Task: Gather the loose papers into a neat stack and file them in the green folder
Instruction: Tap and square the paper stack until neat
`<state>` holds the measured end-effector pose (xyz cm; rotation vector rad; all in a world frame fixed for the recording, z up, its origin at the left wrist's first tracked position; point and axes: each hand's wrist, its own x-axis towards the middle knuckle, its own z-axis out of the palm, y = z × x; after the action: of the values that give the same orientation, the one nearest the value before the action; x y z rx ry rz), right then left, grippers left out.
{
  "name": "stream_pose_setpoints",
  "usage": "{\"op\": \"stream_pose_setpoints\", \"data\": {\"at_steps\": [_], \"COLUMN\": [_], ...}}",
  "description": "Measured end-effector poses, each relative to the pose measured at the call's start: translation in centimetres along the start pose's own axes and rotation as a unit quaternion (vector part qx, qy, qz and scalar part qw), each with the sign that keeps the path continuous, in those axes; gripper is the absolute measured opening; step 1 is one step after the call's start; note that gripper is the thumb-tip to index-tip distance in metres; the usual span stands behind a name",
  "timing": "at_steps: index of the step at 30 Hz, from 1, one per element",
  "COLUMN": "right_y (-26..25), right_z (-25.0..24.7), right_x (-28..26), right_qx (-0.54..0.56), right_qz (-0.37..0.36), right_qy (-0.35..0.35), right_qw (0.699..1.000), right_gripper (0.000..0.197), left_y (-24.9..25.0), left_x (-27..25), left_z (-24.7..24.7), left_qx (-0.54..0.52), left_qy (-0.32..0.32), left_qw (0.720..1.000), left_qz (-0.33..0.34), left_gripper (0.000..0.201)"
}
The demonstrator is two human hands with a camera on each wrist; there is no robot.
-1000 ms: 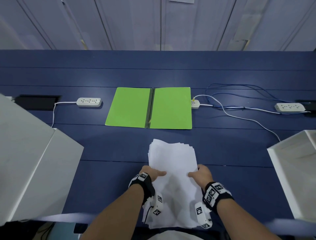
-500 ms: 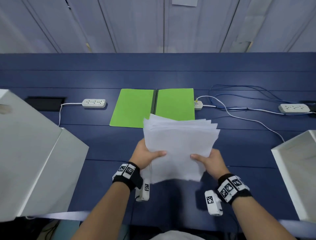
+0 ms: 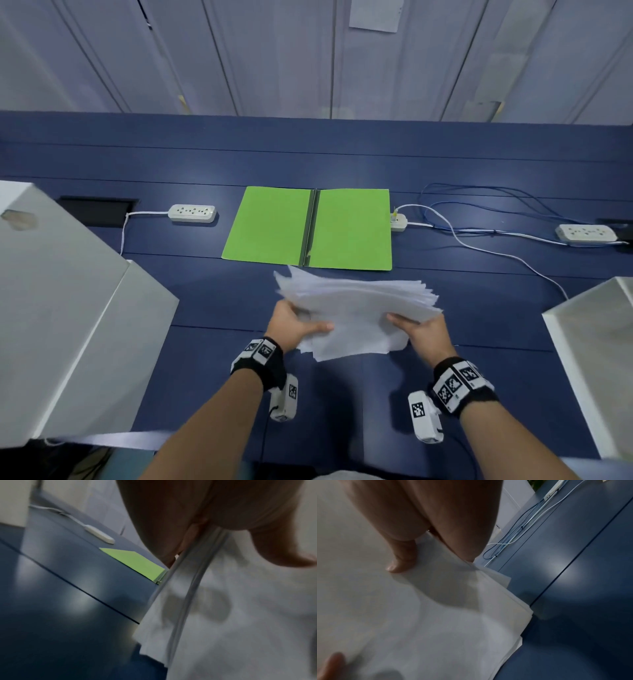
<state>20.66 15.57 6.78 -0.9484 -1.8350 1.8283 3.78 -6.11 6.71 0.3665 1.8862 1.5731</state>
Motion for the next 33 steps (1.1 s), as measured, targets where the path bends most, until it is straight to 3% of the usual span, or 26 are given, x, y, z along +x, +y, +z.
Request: {"op": "stream_pose_setpoints", "data": {"at_steps": [3,8,11,15,18,20,23,27,29,31,33], "right_y": [-0.6,-1.6,-0.2,0.4,-0.9,-2.2,-4.7,-6.8,-6.4,-5.5,-4.9], "right_z": [0.2,-0.2,-0.3,0.2,0.2,-0.3,-0.9,-0.4,-0.1,0.0,-0.5], "right_x": [-0.2,0.2,0.6,1.5,1.8,1.9,3.0,5.0,5.4,5.4,5.0], "right_qx": [0.002,0.036,-0.01,-0.042,-0.045,-0.029,-0.014,-0.169,-0.222,-0.188,-0.127], "right_qz": [-0.009,-0.049,-0.009,0.04,0.013,-0.01,-0.06,-0.104,-0.092,-0.073,-0.065], "right_qy": [0.0,0.021,-0.02,-0.029,-0.051,-0.04,-0.027,-0.094,-0.103,-0.091,-0.071], "right_qw": [1.0,0.998,1.0,0.998,0.998,0.999,0.998,0.976,0.965,0.975,0.987], "right_gripper": [0.03,0.031,0.03,0.022,0.029,0.03,0.033,0.026,0.016,0.011,0.01], "left_y": [0.4,1.8,0.5,-0.1,1.8,4.0,7.9,11.7,12.0,11.3,9.8], "left_x": [-0.1,0.8,1.3,2.3,2.6,3.1,4.2,4.6,4.4,4.2,4.2], "left_z": [0.8,0.5,0.4,1.4,0.8,-0.6,-2.7,-1.4,-0.4,-1.1,-3.5], "left_qx": [0.016,-0.01,0.053,0.144,0.128,0.19,0.333,0.559,0.583,0.551,0.468], "left_qy": [0.007,0.017,0.011,0.0,0.015,0.043,0.043,-0.018,-0.033,-0.01,0.062], "left_qw": [0.999,0.995,0.996,0.987,0.989,0.977,0.939,0.816,0.795,0.81,0.855], "left_qz": [0.037,0.103,0.074,0.072,0.079,0.083,0.079,0.145,0.166,0.201,0.215], "left_gripper": [0.035,0.034,0.037,0.016,0.03,0.036,0.028,0.026,0.024,0.028,0.047]}}
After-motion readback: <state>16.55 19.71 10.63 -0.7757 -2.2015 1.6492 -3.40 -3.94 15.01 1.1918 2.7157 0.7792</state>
